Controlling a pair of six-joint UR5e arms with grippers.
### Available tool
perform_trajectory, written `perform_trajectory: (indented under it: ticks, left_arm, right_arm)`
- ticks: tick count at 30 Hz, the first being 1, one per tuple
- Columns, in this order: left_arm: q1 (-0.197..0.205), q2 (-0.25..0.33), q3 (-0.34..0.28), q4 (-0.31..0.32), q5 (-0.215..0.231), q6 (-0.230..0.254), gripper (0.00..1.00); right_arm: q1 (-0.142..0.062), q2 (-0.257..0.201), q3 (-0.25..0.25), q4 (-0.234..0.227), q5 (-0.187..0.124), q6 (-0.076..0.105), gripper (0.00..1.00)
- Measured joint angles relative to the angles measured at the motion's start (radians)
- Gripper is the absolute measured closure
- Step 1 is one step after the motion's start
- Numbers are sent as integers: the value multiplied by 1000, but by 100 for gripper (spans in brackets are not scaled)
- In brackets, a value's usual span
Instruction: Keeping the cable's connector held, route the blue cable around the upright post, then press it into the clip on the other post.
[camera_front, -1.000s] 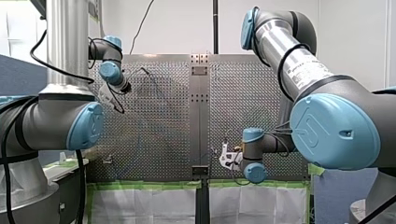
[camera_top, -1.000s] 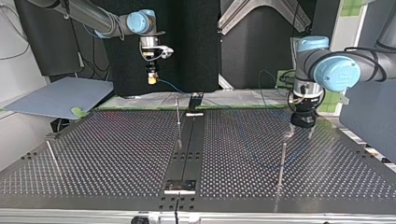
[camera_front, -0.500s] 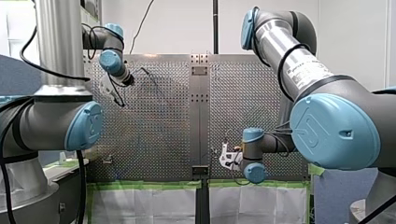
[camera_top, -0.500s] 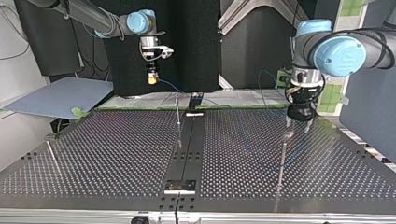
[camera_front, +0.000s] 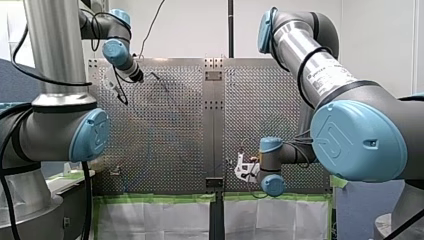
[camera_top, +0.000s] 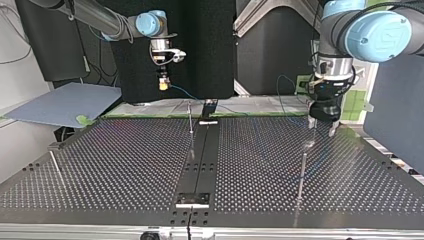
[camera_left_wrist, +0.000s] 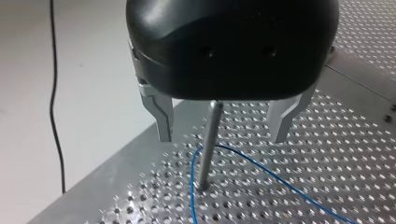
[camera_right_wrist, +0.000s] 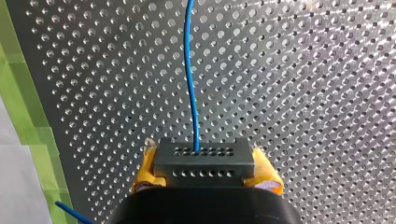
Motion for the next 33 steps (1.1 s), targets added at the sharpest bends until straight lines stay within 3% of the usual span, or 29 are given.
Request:
perform_trajectory:
  ticks: [6, 24, 33]
  left_arm:
    - [9, 10, 17, -56, 1, 56, 0]
    - [5, 21, 181, -221, -5, 225, 0]
    - [-22, -4, 231, -264, -5, 302, 0]
  right_arm:
    - [0, 0, 0, 0, -4, 2, 100]
    - [1, -1, -6, 5, -24, 5, 100]
    - [12, -1, -6, 7, -34, -23, 100]
